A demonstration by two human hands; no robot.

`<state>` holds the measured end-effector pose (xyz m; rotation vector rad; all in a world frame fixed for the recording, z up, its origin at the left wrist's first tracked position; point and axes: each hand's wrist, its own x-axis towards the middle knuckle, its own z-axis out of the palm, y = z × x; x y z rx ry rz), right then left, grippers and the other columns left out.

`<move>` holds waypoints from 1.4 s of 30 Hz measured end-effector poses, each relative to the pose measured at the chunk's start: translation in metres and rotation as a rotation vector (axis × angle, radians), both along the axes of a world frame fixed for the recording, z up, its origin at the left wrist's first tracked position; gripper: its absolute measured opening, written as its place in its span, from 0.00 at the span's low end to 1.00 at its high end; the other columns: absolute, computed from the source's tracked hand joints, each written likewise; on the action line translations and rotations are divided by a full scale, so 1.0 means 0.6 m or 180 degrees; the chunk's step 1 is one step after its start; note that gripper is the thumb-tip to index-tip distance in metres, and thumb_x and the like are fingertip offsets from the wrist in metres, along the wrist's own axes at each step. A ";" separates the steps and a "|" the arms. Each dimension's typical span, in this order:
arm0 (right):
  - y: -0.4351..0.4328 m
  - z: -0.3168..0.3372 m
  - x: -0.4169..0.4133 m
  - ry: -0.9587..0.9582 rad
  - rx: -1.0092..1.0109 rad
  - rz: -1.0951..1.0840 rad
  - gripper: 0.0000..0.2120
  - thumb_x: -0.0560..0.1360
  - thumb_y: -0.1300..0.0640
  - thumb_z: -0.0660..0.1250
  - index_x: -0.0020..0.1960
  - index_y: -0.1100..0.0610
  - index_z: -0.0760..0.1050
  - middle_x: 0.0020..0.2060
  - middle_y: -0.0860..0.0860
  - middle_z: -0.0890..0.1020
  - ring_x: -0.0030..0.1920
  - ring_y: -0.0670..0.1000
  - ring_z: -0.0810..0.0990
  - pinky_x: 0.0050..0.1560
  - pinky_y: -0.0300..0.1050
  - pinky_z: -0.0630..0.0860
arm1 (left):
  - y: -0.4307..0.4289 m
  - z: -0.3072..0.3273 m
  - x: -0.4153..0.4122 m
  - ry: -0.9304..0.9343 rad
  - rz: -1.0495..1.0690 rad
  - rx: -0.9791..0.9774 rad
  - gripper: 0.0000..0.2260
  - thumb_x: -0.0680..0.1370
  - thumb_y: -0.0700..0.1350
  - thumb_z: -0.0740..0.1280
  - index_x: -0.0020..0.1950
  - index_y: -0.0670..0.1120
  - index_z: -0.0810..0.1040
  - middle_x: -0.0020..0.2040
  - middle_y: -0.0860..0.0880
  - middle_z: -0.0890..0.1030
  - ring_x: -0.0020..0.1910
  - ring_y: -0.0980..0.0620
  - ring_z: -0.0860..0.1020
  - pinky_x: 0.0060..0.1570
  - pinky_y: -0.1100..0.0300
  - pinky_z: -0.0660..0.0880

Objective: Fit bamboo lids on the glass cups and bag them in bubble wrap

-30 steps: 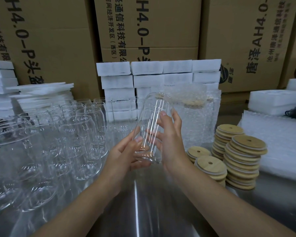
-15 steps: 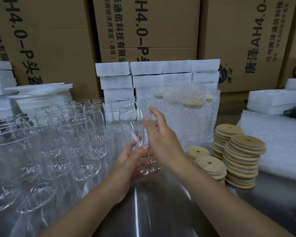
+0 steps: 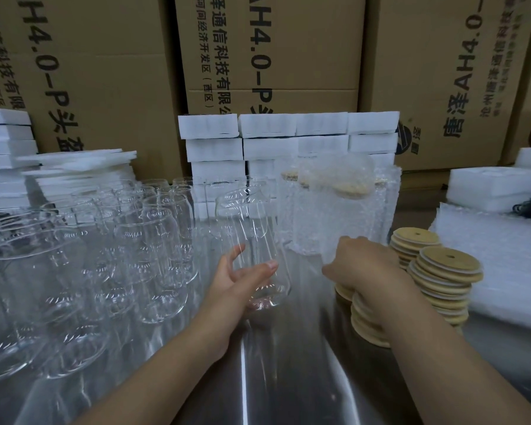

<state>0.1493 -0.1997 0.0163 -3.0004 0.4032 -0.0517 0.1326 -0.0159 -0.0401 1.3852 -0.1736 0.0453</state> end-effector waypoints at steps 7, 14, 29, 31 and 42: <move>0.000 -0.005 -0.003 0.0347 -0.0213 0.0069 0.17 0.75 0.53 0.61 0.63 0.55 0.70 0.58 0.52 0.75 0.58 0.54 0.75 0.56 0.47 0.71 | 0.000 0.002 -0.003 -0.0111 -0.0022 0.0207 0.43 0.58 0.55 0.74 0.73 0.55 0.64 0.43 0.59 0.85 0.44 0.63 0.83 0.45 0.58 0.76; 0.011 -0.013 -0.003 0.0002 -0.0197 0.0189 0.21 0.72 0.48 0.64 0.63 0.54 0.68 0.62 0.54 0.73 0.63 0.58 0.69 0.55 0.48 0.66 | 0.004 -0.001 0.001 -0.0096 0.0212 0.0290 0.42 0.58 0.53 0.77 0.70 0.58 0.65 0.55 0.49 0.82 0.50 0.54 0.83 0.52 0.52 0.79; 0.057 0.015 -0.014 -0.3194 0.3945 0.1197 0.21 0.67 0.50 0.77 0.52 0.46 0.69 0.57 0.51 0.76 0.55 0.46 0.79 0.56 0.38 0.76 | 0.013 -0.020 0.021 -0.0195 0.0236 0.0761 0.38 0.63 0.44 0.82 0.65 0.63 0.66 0.60 0.54 0.75 0.57 0.59 0.75 0.46 0.62 0.73; 0.060 0.016 -0.014 -0.3197 0.4219 0.1184 0.17 0.67 0.51 0.77 0.48 0.49 0.71 0.48 0.48 0.80 0.47 0.42 0.81 0.45 0.34 0.76 | 0.012 -0.018 0.018 -0.0198 0.0177 0.0846 0.39 0.63 0.44 0.82 0.65 0.63 0.66 0.60 0.54 0.75 0.58 0.57 0.75 0.49 0.60 0.73; 0.071 0.010 -0.017 -0.2429 0.4730 0.2007 0.06 0.71 0.57 0.73 0.47 0.50 0.81 0.38 0.40 0.84 0.41 0.37 0.80 0.42 0.28 0.73 | 0.004 -0.013 0.007 -0.0365 -0.0131 0.1094 0.35 0.56 0.47 0.78 0.58 0.66 0.68 0.58 0.56 0.74 0.58 0.63 0.74 0.44 0.69 0.71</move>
